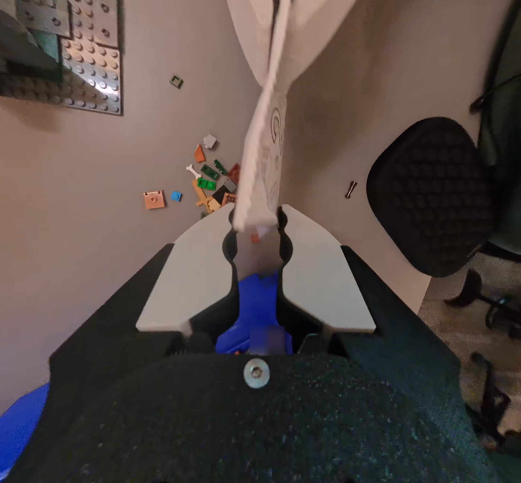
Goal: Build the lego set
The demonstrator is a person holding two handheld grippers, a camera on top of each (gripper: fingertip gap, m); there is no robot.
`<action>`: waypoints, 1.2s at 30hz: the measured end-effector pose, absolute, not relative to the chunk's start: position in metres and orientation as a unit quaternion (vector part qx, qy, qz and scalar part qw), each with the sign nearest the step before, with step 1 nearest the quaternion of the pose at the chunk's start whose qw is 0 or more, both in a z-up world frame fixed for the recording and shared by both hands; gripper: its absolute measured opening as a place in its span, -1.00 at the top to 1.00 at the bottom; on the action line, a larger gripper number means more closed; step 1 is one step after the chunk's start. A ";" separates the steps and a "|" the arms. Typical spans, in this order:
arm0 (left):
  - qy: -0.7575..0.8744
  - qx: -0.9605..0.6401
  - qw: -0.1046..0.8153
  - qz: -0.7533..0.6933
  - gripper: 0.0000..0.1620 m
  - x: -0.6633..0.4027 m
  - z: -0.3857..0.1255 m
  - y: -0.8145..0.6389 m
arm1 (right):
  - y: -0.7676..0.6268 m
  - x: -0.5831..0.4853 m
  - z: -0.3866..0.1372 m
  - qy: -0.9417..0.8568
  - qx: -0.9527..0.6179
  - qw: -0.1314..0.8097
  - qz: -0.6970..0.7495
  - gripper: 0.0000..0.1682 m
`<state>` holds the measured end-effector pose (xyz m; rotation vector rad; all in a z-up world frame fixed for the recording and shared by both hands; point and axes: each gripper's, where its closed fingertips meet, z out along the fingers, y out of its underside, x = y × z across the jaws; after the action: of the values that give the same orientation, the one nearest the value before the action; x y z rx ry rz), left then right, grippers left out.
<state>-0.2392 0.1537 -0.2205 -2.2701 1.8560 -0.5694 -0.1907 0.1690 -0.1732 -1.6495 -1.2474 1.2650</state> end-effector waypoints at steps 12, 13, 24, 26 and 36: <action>0.556 -0.763 0.197 -0.264 0.87 -0.253 -0.196 0.167 | 0.193 -0.208 -0.153 -0.489 -0.632 0.338 0.497 1.00; 0.552 -0.767 0.197 -0.263 0.87 -0.257 -0.195 0.168 | 0.196 -0.212 -0.152 -0.493 -0.632 0.340 0.492 1.00; 0.521 -0.798 0.181 -0.244 0.88 -0.293 -0.197 0.180 | 0.215 -0.235 -0.159 -0.462 -0.633 0.364 0.504 1.00; 0.515 -0.796 0.188 -0.257 0.93 -0.292 -0.194 0.180 | 0.217 -0.233 -0.159 -0.455 -0.633 0.361 0.511 1.00; 0.506 -0.794 0.197 -0.274 1.00 -0.290 -0.190 0.185 | 0.220 -0.232 -0.151 -0.441 -0.630 0.365 0.526 1.00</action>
<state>-0.2903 0.1846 -0.1900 -2.2215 1.4176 -0.7671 -0.2323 0.2203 -0.1511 -1.6193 -1.1334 1.3524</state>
